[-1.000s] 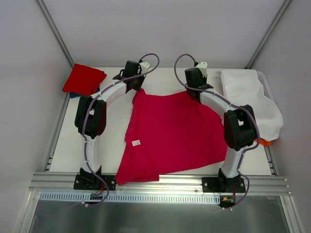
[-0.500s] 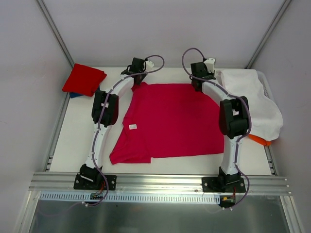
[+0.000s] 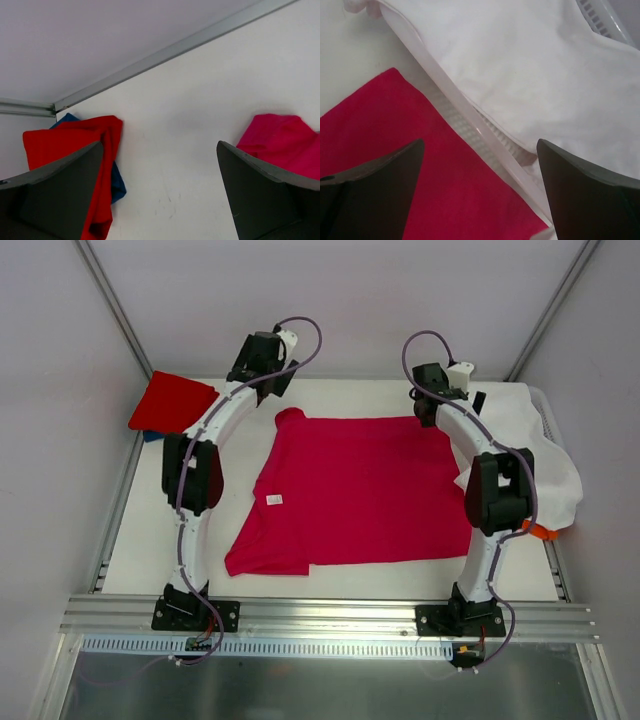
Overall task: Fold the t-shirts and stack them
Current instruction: Flatten the tshirt out
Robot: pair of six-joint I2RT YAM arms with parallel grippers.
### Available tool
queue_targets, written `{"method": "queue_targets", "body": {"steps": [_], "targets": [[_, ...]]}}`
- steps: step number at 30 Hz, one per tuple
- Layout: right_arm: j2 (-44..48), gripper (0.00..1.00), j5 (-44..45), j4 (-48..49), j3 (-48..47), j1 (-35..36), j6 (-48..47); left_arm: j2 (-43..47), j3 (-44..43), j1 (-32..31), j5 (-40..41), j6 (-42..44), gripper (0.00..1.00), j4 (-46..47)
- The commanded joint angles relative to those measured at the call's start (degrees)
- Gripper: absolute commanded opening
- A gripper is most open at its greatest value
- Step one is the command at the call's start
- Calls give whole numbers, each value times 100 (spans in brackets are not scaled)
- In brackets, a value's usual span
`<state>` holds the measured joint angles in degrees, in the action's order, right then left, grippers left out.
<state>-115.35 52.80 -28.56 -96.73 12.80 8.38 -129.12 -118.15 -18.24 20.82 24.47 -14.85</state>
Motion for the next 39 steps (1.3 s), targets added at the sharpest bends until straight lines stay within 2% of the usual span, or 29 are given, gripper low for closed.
{"method": "queue_targets", "body": {"steps": [1, 4, 9, 13, 22, 30, 39], "targets": [[1249, 100, -155, -212, 522, 161, 497, 1072, 825, 127, -429, -888, 99, 158], [1716, 100, -208, -124, 1163, 406, 559, 1301, 1502, 268, -815, -1687, 99, 132], [2657, 100, -234, -62, 2164, 785, 559, 1451, 2348, 584, -2000, -2673, 98, 245], [3255, 99, -524, 113, 2841, 856, 629, 1188, 2375, 760, -2739, -2929, 95, 290], [3897, 99, -525, 113, 3344, 1023, 638, 687, 2077, 1059, -3935, -3264, 94, 457], [4011, 99, -428, 113, 3555, 1102, 630, 405, 1892, 1103, -4139, -3387, 93, 536], [4310, 100, -410, 201, 3757, 1120, 489, 54, 1550, 1103, -3507, -3791, 89, 554]]}}
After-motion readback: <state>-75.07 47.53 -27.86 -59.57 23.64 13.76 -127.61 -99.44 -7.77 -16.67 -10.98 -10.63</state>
